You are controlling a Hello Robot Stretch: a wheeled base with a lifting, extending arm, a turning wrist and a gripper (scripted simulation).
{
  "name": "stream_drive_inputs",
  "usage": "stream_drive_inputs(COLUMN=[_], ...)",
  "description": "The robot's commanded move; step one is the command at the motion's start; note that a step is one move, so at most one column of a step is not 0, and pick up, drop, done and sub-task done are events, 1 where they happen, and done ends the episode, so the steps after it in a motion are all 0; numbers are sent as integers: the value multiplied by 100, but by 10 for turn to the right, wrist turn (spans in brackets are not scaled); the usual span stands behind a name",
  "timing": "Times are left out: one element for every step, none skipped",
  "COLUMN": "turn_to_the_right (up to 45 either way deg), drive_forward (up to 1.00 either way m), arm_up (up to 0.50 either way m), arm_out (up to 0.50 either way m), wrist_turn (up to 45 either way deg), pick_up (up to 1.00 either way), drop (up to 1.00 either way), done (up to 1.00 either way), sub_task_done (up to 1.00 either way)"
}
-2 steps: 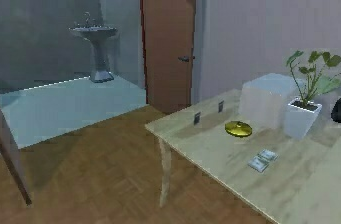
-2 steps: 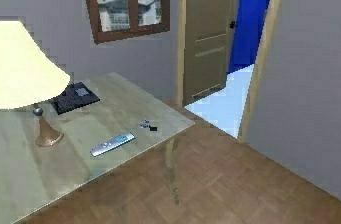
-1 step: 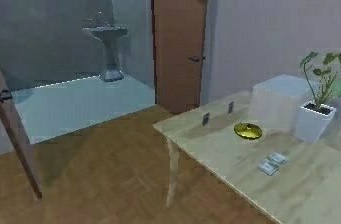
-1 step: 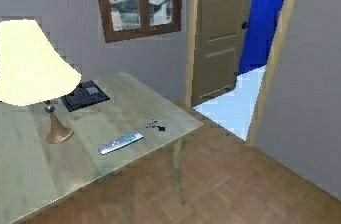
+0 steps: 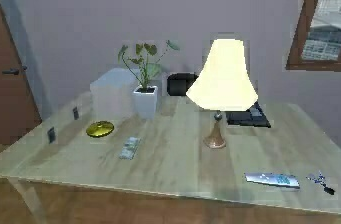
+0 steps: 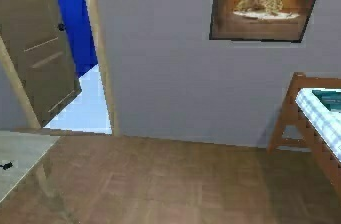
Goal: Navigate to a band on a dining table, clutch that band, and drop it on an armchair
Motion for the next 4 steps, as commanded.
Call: stream_drive_inputs(turn_to_the_right=[300, 0, -450, -180], drive_forward=[0, 35, 0, 0], arm_up=[0, 0, 0, 0], arm_out=[0, 0, 0, 0], wrist_turn=[0, 0, 0, 0], pick_up=[0, 0, 0, 0], drop=[0, 0, 0, 0], done=[0, 0, 0, 0], sub_task_done=[0, 0, 0, 0])
